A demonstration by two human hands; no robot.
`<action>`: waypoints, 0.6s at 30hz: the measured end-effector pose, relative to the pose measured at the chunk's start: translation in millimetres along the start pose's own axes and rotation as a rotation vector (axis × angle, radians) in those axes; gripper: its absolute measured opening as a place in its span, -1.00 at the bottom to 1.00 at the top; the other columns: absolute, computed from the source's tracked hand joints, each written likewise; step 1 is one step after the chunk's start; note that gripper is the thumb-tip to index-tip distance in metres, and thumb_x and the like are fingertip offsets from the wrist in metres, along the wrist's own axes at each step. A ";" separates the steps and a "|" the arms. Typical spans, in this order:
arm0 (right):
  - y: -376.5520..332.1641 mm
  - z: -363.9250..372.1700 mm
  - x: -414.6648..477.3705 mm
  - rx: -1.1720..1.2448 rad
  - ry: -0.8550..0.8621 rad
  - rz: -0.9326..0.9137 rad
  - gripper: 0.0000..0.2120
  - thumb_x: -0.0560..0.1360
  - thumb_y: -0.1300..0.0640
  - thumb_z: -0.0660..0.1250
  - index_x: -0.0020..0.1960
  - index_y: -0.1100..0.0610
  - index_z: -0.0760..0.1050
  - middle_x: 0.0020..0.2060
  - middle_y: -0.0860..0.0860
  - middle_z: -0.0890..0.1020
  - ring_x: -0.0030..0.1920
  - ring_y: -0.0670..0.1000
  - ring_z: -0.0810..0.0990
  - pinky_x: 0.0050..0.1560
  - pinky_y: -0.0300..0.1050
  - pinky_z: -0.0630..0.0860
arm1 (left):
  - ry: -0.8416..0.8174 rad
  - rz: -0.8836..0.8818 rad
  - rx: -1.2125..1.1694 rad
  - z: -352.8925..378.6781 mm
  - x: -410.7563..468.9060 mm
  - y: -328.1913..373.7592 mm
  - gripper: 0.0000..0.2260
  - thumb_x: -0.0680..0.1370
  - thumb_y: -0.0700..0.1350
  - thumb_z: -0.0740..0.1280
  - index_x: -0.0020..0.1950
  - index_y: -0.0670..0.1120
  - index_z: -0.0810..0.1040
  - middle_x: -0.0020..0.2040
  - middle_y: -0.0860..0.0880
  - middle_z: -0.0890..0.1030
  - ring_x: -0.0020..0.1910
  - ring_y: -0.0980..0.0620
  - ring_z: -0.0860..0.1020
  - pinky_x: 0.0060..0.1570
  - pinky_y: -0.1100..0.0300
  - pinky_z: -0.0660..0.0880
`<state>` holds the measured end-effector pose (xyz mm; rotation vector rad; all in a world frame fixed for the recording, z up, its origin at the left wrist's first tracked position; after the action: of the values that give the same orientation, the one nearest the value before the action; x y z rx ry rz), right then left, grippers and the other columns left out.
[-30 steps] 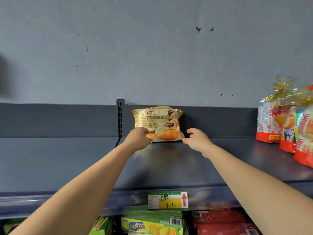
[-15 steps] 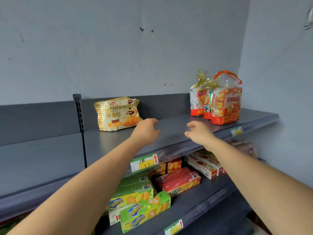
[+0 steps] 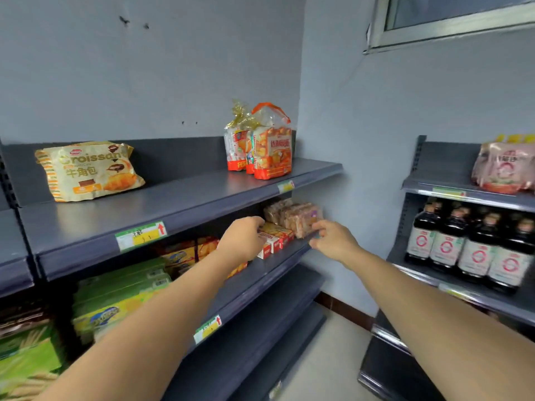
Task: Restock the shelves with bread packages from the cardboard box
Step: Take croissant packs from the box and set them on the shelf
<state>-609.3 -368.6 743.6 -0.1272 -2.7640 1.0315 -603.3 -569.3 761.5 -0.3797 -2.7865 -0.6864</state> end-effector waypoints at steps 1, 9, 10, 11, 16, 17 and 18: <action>16.9 -6.2 -11.4 -0.012 -0.011 0.022 -0.55 0.51 0.18 0.35 0.38 0.11 0.42 0.30 0.08 0.51 0.29 0.11 0.48 0.31 -0.03 0.41 | -0.024 0.002 -0.005 12.1 -6.8 10.5 -0.61 0.53 -0.21 0.27 0.37 -0.15 0.46 0.32 -0.15 0.53 0.31 -0.13 0.47 0.28 0.07 0.41; 140.4 -50.1 -101.2 -0.056 -0.064 0.186 -0.50 0.50 0.15 0.37 0.41 0.08 0.37 0.38 0.07 0.44 0.35 0.06 0.42 0.36 -0.09 0.36 | -0.208 0.040 -0.055 102.1 -65.1 82.3 -0.59 0.56 -0.16 0.30 0.41 -0.14 0.41 0.36 -0.13 0.49 0.34 -0.11 0.44 0.31 0.08 0.38; 152.0 -54.0 -112.5 -0.058 -0.065 0.202 -0.51 0.50 0.15 0.37 0.41 0.08 0.38 0.37 0.07 0.44 0.35 0.06 0.43 0.35 -0.12 0.36 | -0.233 0.057 -0.057 111.5 -72.4 90.5 -0.58 0.56 -0.16 0.29 0.42 -0.14 0.40 0.38 -0.12 0.48 0.36 -0.10 0.43 0.33 0.08 0.37; 163.0 -57.9 -123.6 -0.066 -0.067 0.220 -0.51 0.50 0.16 0.36 0.41 0.08 0.38 0.37 0.07 0.44 0.35 0.05 0.43 0.33 -0.16 0.35 | -0.256 0.075 -0.058 120.8 -79.2 98.1 -0.62 0.56 -0.16 0.29 0.38 -0.13 0.44 0.36 -0.13 0.49 0.34 -0.10 0.44 0.33 0.07 0.38; 211.3 -74.2 -172.9 -0.076 -0.052 0.313 -0.51 0.51 0.19 0.34 0.42 0.12 0.37 0.37 0.07 0.46 0.35 0.06 0.43 0.31 -0.17 0.34 | -0.343 0.123 -0.078 158.8 -107.6 133.3 -0.83 0.55 -0.21 0.28 0.11 -0.22 0.53 0.08 -0.16 0.58 0.11 -0.15 0.54 0.11 0.03 0.48; 218.9 -76.8 -182.8 -0.080 -0.050 0.331 -0.51 0.52 0.19 0.34 0.43 0.11 0.36 0.38 0.05 0.45 0.36 0.06 0.42 0.32 -0.17 0.33 | -0.361 0.142 -0.074 164.9 -113.2 139.8 -0.85 0.55 -0.21 0.27 0.08 -0.21 0.53 0.03 -0.16 0.57 0.08 -0.16 0.54 0.08 0.04 0.48; 226.4 -78.5 -192.5 -0.085 -0.045 0.350 -0.50 0.52 0.19 0.34 0.44 0.11 0.36 0.39 0.04 0.44 0.36 0.06 0.42 0.33 -0.17 0.33 | -0.380 0.158 -0.070 172.4 -118.4 145.3 -0.82 0.55 -0.21 0.27 0.13 -0.20 0.53 0.07 -0.16 0.58 0.11 -0.15 0.54 0.09 0.06 0.47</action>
<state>-401.5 -175.5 625.1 -0.6262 -2.8909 1.0000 -477.9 -384.6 639.0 -0.8119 -3.0403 -0.7425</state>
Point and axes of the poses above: each hand's wrist, its own x-axis towards the middle knuckle, its own z-axis out of the palm, y = z × x, the point moved 2 cm from there along x, towards the middle knuckle
